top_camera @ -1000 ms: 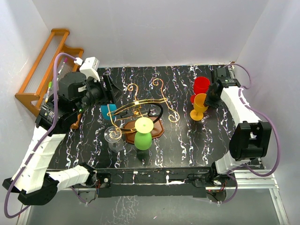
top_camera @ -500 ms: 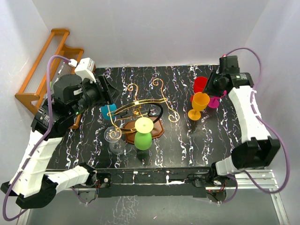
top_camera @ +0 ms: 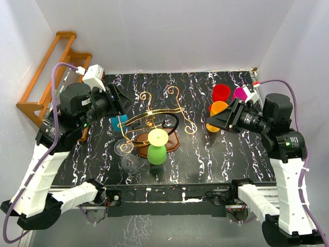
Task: Take the wine glass off the wine glass rack
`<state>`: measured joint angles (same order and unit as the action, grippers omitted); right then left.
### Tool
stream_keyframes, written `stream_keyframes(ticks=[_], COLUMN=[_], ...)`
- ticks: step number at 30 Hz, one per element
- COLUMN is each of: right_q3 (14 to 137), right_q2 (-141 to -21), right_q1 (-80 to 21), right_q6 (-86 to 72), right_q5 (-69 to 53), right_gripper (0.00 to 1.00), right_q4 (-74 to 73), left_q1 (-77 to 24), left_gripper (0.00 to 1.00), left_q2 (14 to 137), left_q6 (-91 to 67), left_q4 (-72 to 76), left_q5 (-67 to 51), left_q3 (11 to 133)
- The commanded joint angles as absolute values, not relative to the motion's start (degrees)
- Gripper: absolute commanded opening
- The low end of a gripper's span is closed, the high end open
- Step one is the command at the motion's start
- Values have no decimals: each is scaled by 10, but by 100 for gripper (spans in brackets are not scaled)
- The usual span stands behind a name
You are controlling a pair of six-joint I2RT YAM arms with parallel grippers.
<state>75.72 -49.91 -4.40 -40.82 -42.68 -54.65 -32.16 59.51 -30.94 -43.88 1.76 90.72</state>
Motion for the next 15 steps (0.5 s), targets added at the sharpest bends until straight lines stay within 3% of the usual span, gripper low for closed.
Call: stream_keyframes(ticks=[1, 8, 15], right_q3=[759, 795, 817], right_q2=[-509, -569, -648], right_q1=[-45, -79, -294], right_q6=[-435, -379, -419], right_q5=[-519, -520, -371], right_gripper=[36, 37, 37], right_q4=[-503, -528, -459], left_q1=[-324, -324, -324], left_gripper=[53, 52, 53], left_q2=[592, 610, 617], left_q6=[-319, -311, -304], left_q4=[-418, -427, -443], left_q5=[-3, -4, 6], left_q3=[905, 933, 948])
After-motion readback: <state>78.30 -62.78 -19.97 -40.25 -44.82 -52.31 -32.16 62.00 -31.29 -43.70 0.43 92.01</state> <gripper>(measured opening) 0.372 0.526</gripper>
